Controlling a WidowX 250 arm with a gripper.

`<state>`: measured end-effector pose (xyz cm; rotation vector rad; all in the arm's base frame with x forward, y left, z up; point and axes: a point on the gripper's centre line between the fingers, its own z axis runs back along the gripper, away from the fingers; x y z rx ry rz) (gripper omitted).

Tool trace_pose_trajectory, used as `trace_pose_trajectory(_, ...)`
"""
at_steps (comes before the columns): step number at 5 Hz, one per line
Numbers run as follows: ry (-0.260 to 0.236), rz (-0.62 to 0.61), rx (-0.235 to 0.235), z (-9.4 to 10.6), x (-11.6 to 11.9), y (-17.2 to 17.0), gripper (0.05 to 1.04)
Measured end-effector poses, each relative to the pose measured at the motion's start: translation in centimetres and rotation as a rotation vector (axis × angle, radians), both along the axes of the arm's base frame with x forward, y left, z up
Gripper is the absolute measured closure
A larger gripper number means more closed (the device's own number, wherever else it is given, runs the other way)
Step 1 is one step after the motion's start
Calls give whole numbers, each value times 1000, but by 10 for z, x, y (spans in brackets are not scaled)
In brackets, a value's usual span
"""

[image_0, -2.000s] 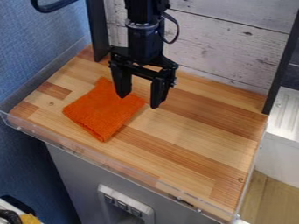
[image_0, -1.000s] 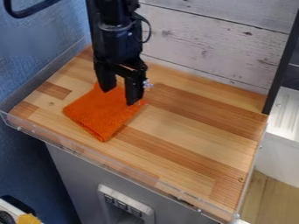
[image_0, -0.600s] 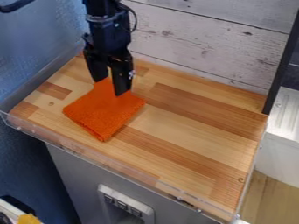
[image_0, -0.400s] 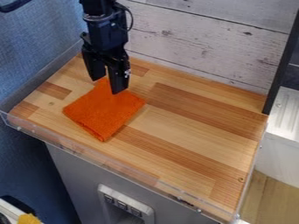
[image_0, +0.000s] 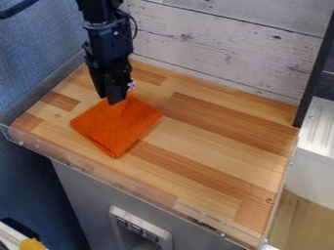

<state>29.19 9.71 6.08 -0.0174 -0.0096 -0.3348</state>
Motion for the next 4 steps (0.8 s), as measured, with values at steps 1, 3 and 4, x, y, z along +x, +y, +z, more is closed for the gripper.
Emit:
trace_pose_trajectory(1,7,-2,10,-10,2,3,932)
trace_pose_trajectory(3,26,14,28,-29,0,6,1021)
trace_pose_trajectory(4,16,6,33,-32,2,7,1021)
